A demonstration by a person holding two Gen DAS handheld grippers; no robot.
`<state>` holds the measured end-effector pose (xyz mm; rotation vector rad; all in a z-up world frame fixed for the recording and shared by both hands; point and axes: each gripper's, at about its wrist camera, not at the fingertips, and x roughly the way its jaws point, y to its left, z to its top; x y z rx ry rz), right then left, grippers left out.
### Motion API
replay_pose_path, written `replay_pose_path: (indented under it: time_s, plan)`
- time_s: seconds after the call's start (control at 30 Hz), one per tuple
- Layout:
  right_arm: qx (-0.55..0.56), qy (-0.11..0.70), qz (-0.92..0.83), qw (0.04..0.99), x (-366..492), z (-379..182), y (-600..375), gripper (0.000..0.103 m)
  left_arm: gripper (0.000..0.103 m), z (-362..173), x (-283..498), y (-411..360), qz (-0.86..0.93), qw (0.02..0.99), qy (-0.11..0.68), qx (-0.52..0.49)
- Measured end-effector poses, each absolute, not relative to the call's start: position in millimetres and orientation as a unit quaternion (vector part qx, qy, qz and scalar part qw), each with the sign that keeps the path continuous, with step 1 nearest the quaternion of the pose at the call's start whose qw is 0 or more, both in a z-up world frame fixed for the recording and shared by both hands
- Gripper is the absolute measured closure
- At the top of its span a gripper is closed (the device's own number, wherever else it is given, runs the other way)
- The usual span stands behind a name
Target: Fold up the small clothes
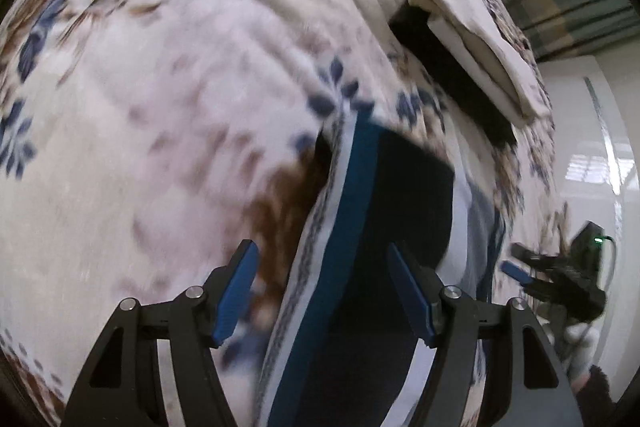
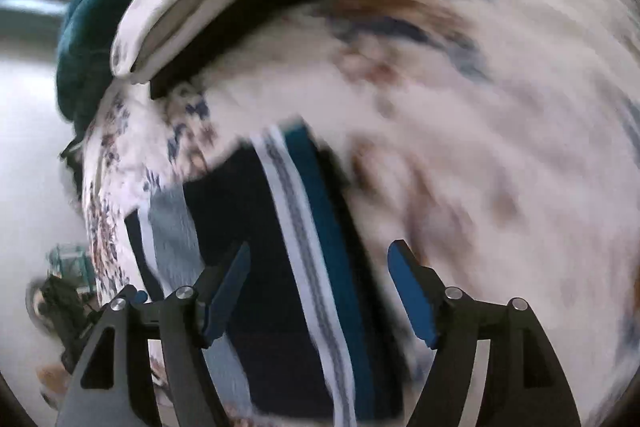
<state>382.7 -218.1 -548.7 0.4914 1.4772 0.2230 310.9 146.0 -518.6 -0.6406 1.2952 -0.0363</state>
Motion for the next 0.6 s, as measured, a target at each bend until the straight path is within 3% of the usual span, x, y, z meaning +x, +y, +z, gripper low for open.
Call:
replay_pose_path:
  time_s: [0.07, 0.17, 0.4, 0.6]
  plan:
    - [0.217, 0.684, 0.119, 0.687, 414.4, -575.8, -203.1, 0.035, 0.038, -509.9, 324.5, 141.9, -0.027, 0.764, 0.572, -0.297]
    - [0.225, 0.668, 0.117, 0.7, 443.7, -583.0, -191.8, 0.085, 0.038, -507.4, 339.4, 132.6, -0.04, 0.772, 0.562, -0.293]
    - [0.21, 0.611, 0.097, 0.757, 429.1, -550.7, -214.1, 0.089, 0.038, -552.3, 375.2, 117.1, -0.022, 0.756, 0.609, -0.238]
    - [0.207, 0.644, 0.074, 0.733, 446.1, -595.0, -213.7, 0.089, 0.036, -561.7, 373.8, 125.9, -0.026, 0.741, 0.613, -0.273]
